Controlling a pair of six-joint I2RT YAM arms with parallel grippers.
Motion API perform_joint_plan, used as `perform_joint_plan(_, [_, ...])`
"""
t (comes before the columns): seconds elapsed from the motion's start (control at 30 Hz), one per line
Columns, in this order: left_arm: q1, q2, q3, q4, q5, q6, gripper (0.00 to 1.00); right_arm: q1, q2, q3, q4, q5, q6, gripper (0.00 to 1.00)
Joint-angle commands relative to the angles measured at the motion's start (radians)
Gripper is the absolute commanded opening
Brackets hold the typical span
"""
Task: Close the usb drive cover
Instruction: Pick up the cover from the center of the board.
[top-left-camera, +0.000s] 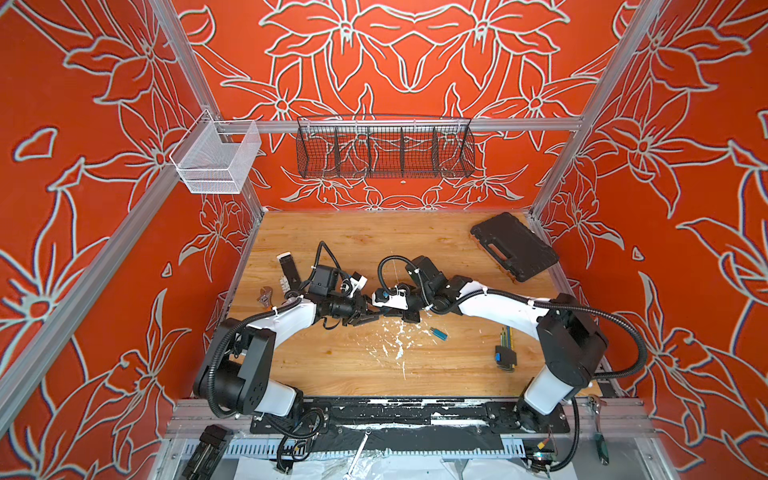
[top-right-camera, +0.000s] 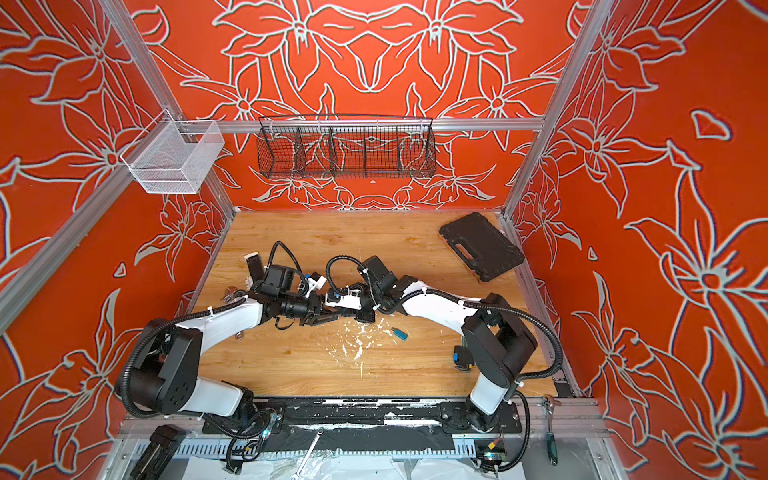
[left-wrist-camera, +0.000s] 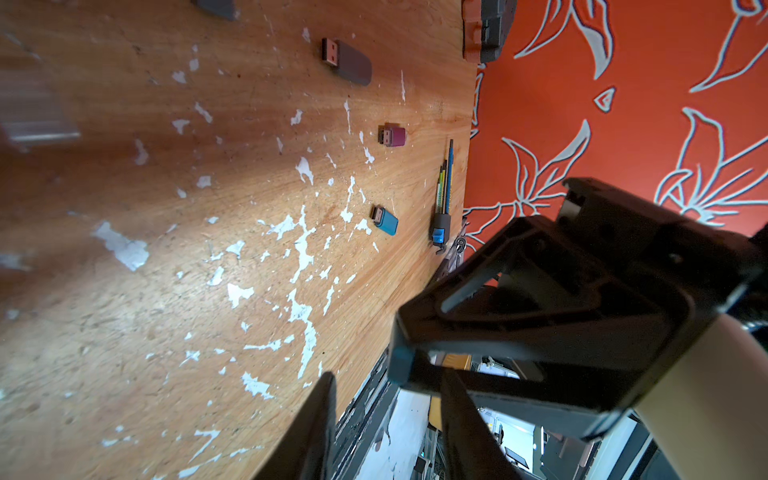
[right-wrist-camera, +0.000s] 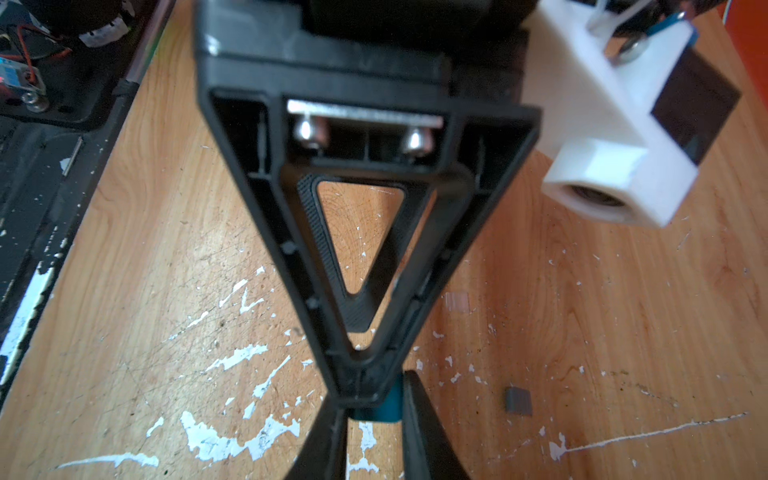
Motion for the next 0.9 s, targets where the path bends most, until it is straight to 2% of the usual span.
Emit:
perform_joint_plan(0.0, [-0.021, 0.017, 0.028, 0.044, 0.003, -0.019, 0.38, -0.002, -0.028, -0.006, 0.016, -0.058, 0.007, 0.21])
perform_joint_plan(0.27, [-0.031, 0.018, 0.019, 0.078, -0.027, -0.046, 0.30, -0.007, -0.029, -0.015, 0.042, -0.066, 0.027, 0.21])
perform_joint_plan(0.73, [-0.033, 0.007, 0.031, 0.100, -0.015, -0.079, 0.14, -0.033, -0.022, -0.019, 0.089, -0.090, 0.076, 0.20])
perform_joint_plan(0.87, [-0.033, 0.003, 0.031, 0.093, -0.011, -0.076, 0.12, -0.035, -0.019, -0.016, 0.089, -0.092, 0.072, 0.20])
